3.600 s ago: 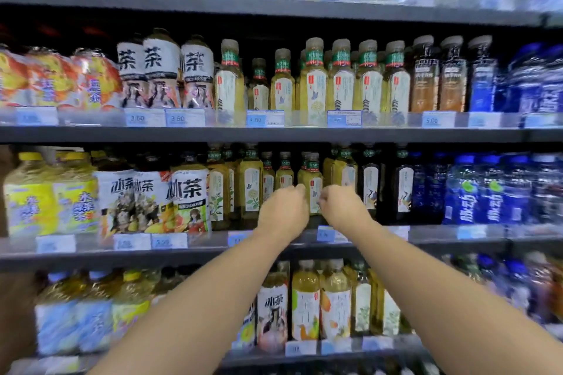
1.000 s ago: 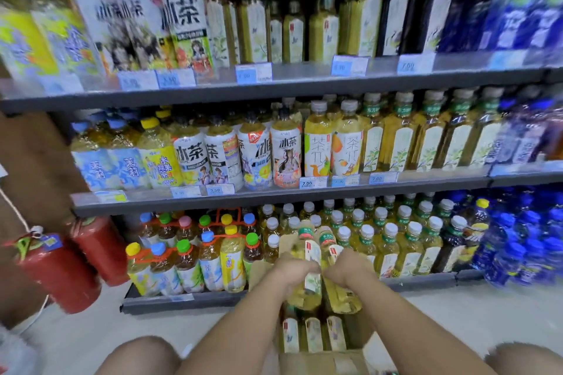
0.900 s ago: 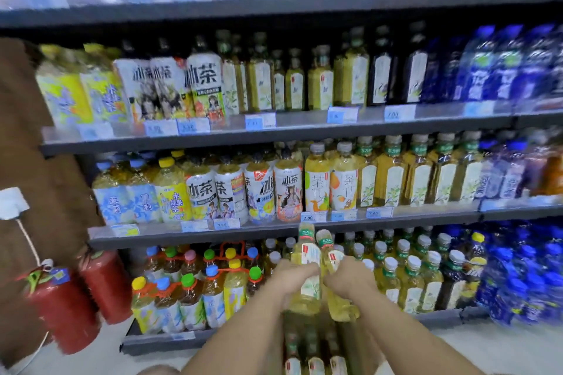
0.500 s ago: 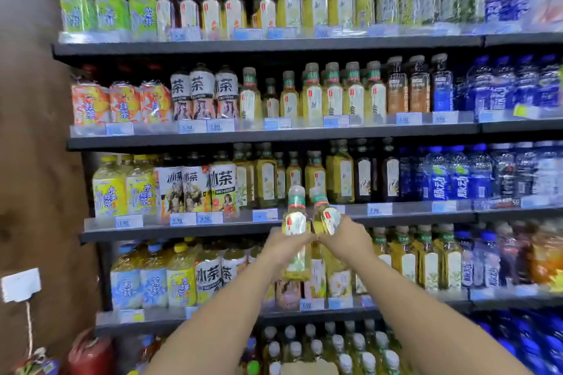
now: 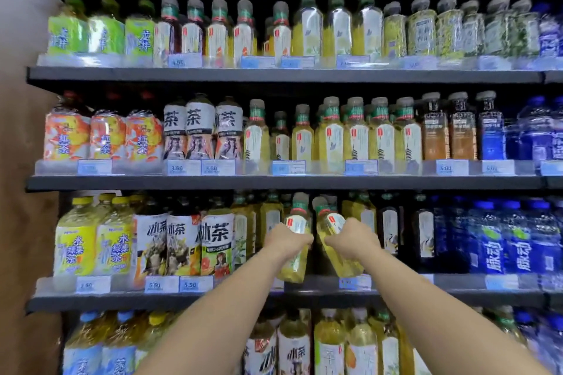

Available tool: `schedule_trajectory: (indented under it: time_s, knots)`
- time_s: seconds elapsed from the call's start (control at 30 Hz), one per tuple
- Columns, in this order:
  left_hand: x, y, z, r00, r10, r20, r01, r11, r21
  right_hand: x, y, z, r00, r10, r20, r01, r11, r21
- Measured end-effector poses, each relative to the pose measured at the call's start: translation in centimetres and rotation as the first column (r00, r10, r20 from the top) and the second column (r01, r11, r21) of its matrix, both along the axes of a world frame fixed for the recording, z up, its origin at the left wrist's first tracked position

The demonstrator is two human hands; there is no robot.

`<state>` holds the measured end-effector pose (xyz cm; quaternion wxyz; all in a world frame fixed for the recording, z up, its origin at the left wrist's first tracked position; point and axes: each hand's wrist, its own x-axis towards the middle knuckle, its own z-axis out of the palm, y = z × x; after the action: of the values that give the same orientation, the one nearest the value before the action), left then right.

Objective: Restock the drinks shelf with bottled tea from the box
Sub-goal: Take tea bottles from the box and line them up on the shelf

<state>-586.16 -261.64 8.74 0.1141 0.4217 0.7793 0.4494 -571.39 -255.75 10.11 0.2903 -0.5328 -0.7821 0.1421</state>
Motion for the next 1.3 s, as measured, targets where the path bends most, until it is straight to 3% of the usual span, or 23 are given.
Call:
schedule_trajectory:
  time_s: [0.23, 0.4, 0.47, 0.63, 0.7, 0.77, 0.87, 0.93, 1.0, 1.1, 1.3]
  knots:
    - [-3.8, 8.0, -1.9, 0.992, 0.084, -0.099, -0.084, 0.996, 0.010, -6.3, 7.9, -3.1, 0.984, 0.027, -0.175, -0.035, 0.999, -0.040]
    - [-5.8, 12.3, -4.2, 0.992, 0.098, -0.082, -0.097, 0.995, 0.017, -9.5, 12.7, -6.4, 0.933, 0.010, -0.361, -0.078, 0.982, -0.173]
    - [-6.3, 13.6, -4.6, 0.991, 0.087, -0.105, -0.090, 0.996, -0.022, -10.1, 14.4, -7.4, 0.930, 0.016, -0.367, -0.095, 0.976, -0.197]
    - [-7.1, 15.6, -5.6, 0.976, 0.076, -0.202, -0.096, 0.991, -0.093, -10.8, 15.9, -7.4, 0.987, 0.048, -0.156, -0.076, 0.981, -0.180]
    - [-7.5, 15.4, -5.3, 0.966, 0.070, -0.249, -0.111, 0.981, -0.156, -10.2, 15.9, -6.7, 0.994, 0.058, 0.095, -0.042, 0.985, -0.168]
    - [-7.7, 14.0, -5.6, 0.928, 0.087, -0.364, -0.155, 0.975, -0.162, -8.8, 15.7, -6.2, 0.952, 0.042, 0.304, -0.027, 0.998, -0.054]
    - [-7.7, 11.6, -6.8, 0.717, -0.003, -0.697, -0.085, 0.992, -0.093, -6.3, 15.9, -7.2, 0.918, 0.161, 0.361, -0.220, 0.967, 0.126]
    - [-7.4, 11.0, -6.7, 0.670, -0.239, -0.703, 0.077, 0.964, -0.255, -5.7, 15.6, -7.9, 0.847, 0.300, 0.439, -0.383, 0.917, 0.113]
    - [-6.9, 11.4, -6.3, 0.631, -0.349, -0.692, 0.104, 0.923, -0.370, -6.5, 15.2, -7.7, 0.800, 0.360, 0.480, -0.444, 0.893, 0.070]
    - [-6.8, 12.5, -6.0, 0.581, -0.344, -0.737, 0.051, 0.920, -0.389, -8.0, 15.1, -6.8, 0.764, 0.341, 0.548, -0.405, 0.914, -0.005]
    - [-7.3, 15.1, -5.6, 0.537, -0.358, -0.764, -0.055, 0.888, -0.456, -9.0, 17.8, -6.2, 0.790, 0.293, 0.538, -0.391, 0.917, 0.076]
